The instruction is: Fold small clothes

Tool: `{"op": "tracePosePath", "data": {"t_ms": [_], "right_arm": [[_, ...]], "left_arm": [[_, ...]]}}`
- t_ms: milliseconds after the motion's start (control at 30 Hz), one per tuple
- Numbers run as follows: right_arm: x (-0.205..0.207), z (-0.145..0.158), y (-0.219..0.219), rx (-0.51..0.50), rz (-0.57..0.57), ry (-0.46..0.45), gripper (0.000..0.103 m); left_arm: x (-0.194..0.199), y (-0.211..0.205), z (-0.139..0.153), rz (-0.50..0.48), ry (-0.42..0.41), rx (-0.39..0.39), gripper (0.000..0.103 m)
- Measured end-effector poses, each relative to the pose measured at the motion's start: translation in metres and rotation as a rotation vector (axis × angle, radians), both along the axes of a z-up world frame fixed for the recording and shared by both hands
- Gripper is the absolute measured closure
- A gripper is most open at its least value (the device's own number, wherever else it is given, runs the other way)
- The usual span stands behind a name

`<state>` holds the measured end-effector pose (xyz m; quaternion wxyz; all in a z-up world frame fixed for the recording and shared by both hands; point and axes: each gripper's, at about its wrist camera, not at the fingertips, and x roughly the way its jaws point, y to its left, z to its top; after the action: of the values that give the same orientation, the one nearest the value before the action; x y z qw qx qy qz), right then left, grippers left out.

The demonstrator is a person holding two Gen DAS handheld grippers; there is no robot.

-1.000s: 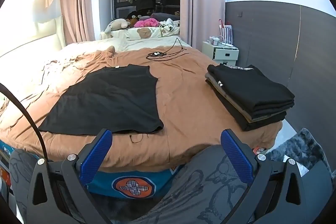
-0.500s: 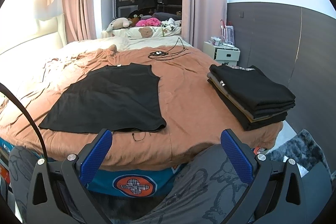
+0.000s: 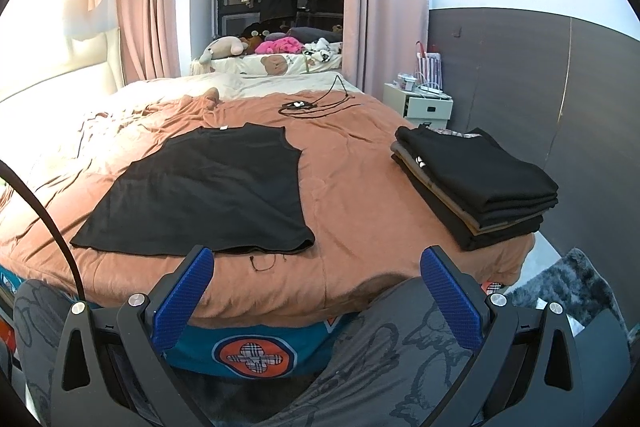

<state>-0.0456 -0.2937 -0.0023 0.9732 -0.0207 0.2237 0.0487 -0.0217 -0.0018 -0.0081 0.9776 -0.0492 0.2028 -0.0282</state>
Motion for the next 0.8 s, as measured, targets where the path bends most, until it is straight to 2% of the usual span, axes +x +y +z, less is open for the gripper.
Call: {"op": "tracePosePath", "data": {"t_ms": [800], "right_arm": [[0.003,0.001,-0.009,0.02,-0.013,0.015,0.0]], "left_arm": [[-0.005,-0.012,0.001,-0.031,-0.017,0.02,0.0]]}}
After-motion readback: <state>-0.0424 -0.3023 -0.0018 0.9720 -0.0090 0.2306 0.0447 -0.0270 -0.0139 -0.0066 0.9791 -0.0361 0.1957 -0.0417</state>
